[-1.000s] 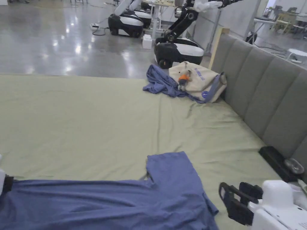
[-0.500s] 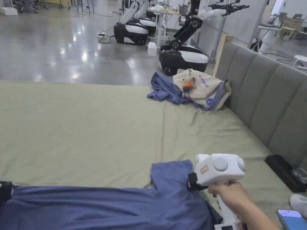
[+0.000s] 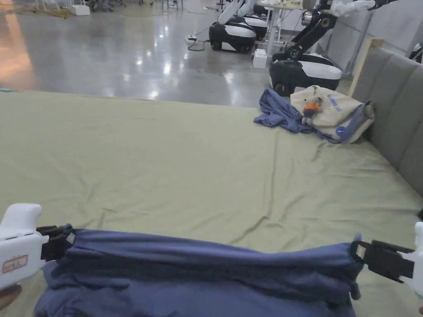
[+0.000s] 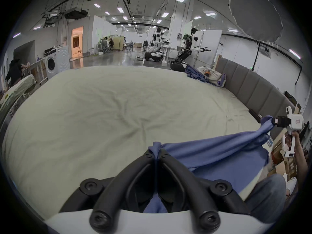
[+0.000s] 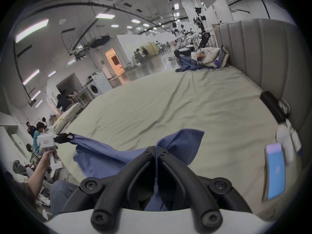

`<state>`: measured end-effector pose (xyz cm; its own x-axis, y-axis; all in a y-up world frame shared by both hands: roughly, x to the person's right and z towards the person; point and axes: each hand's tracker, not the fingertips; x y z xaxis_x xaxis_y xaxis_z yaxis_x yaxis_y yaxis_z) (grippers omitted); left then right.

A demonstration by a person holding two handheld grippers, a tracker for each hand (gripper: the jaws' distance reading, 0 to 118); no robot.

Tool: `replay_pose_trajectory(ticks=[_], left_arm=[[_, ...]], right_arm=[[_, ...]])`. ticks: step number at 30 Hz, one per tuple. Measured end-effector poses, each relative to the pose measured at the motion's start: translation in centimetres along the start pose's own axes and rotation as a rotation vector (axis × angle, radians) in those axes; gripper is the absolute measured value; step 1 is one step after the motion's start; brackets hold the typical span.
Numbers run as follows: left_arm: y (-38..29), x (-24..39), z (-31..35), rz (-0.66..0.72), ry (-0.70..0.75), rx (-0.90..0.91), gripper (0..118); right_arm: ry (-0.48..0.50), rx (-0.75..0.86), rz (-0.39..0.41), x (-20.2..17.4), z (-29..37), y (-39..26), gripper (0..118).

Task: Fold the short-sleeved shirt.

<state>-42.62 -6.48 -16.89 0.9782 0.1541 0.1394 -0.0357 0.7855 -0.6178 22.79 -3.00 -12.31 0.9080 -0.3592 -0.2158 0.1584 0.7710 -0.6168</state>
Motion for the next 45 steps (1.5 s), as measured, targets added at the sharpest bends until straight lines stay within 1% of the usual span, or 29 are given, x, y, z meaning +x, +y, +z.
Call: replay_pose_trajectory(ticks=[4, 5, 9, 10, 13, 14, 15, 16, 17, 18, 19, 21, 24, 25, 26, 27, 28, 30, 32, 33, 34, 35, 36, 38, 39, 40, 41, 42, 45], left_arm=[[-5.6, -0.8, 1.5, 0.085, -0.036, -0.023, 3], [-6.6, -0.9, 1.6, 0.090, -0.038, -0.027, 3], [-8.1, -0.8, 0.8, 0.071, -0.018, -0.047, 3], [-8.2, -0.9, 0.5, 0.063, -0.015, -0.052, 3], [-8.8, -0.8, -0.1, 0.043, 0.001, -0.072, 6], [-9.0, -0.7, -0.3, 0.036, 0.012, -0.059, 23], [-9.1, -0.4, 0.1, 0.034, 0.051, 0.006, 64], [-9.1, 0.0, 0.8, 0.030, 0.079, 0.073, 118], [-8.6, 0.9, 2.4, 0.061, 0.074, 0.139, 118], [-8.6, 1.6, 4.7, 0.138, -0.009, 0.221, 118], [-7.0, 1.9, 7.6, 0.176, -0.012, 0.303, 118], [-6.8, 3.3, 11.0, 0.199, -0.090, 0.389, 118], [-6.5, 6.8, 16.3, 0.096, 0.017, 0.495, 118], [-7.2, 7.9, 16.6, 0.061, 0.093, 0.524, 118], [-7.5, 8.4, 17.3, 0.074, 0.131, 0.543, 104], [-7.7, 8.6, 17.5, 0.102, 0.192, 0.550, 55], [-8.5, 8.5, 17.6, 0.139, 0.313, 0.506, 0], [-8.4, 3.2, 16.6, 0.292, -0.034, 0.364, 0], [-7.7, 0.1, 13.8, 0.363, 0.051, 0.306, 0], [-6.1, -1.5, 11.5, 0.392, -0.027, 0.218, 11], [-5.5, -3.8, 9.3, 0.439, -0.098, 0.150, 82], [-4.8, -6.8, 6.0, 0.506, -0.195, 0.026, 118], [-5.3, -9.2, 3.1, 0.614, -0.378, -0.037, 118], [-5.3, -13.0, -1.2, 0.920, -0.451, -0.270, 118], [-4.9, -14.0, -3.1, 0.960, -0.495, -0.274, 118], [-4.4, -14.6, -4.9, 0.937, -0.538, -0.320, 118], [-5.7, -14.2, -4.5, 0.892, -0.487, -0.305, 118], [-5.4, -14.2, -5.7, 0.870, -0.508, -0.332, 118], [-5.6, -14.7, -7.9, 0.956, -0.679, -0.295, 118]], right_arm=[[0.011, -0.061, -0.028, -0.5, 2.6, -7.3, 4], [-0.016, -0.107, -0.039, -0.9, 2.7, -9.3, 4], [-0.024, -0.213, -0.050, -1.4, 1.5, -13.1, 4], [-0.028, -0.255, -0.062, 0.3, 0.9, -13.4, 4], [-0.083, -0.222, -0.051, -0.2, 0.3, -13.9, 4], [-0.141, -0.167, -0.021, -0.6, 0.7, -13.6, 19], [-0.237, -0.077, 0.024, -1.3, 1.1, -13.3, 58], [-0.310, -0.009, 0.061, -2.1, 1.5, -12.9, 118], [-0.409, 0.047, 0.109, -3.1, 1.8, -12.2, 117], [-0.381, 0.166, 0.151, -4.4, 3.0, -12.9, 115], [-0.366, 0.237, 0.185, -5.4, 3.8, -12.2, 118], [-0.371, 0.299, 0.172, -7.9, 4.8, -11.8, 116], [-0.336, 0.436, 0.249, -12.7, 7.6, -10.1, 107], [-0.377, 0.466, 0.289, -14.0, 7.8, -10.0, 44], [-0.460, 0.517, 0.298, -14.9, 6.9, -10.0, 1], [-0.319, 0.517, 0.278, -15.1, 6.7, -9.3, 1], [-0.255, 0.454, 0.244, -15.3, 6.2, -8.5, 1], [-0.247, 0.484, 0.233, -15.1, 6.3, -9.1, 1], [-0.217, 0.438, 0.242, -15.0, 6.0, -8.8, 1], [-0.203, 0.426, 0.243, -14.8, 6.0, -8.8, 1], [-0.193, 0.402, 0.252, -14.9, 5.4, -8.8, 1], [-0.192, 0.395, 0.248, -14.9, 5.3, -8.9, 1], [-0.191, 0.385, 0.250, -14.9, 5.3, -8.9, 1], [-0.190, 0.364, 0.266, -15.1, 5.1, -8.9, 1], [-0.204, 0.359, 0.270, -15.1, 5.1, -9.1, 1], [-0.204, 0.352, 0.268, -15.0, 5.2, -9.2, 1], [-0.206, 0.347, 0.258, -15.0, 5.4, -9.3, 1], [-0.215, 0.338, 0.248, -14.9, 5.2, -9.0, 1], [-0.234, 0.325, 0.225, -15.0, 5.5, -9.3, 1]])
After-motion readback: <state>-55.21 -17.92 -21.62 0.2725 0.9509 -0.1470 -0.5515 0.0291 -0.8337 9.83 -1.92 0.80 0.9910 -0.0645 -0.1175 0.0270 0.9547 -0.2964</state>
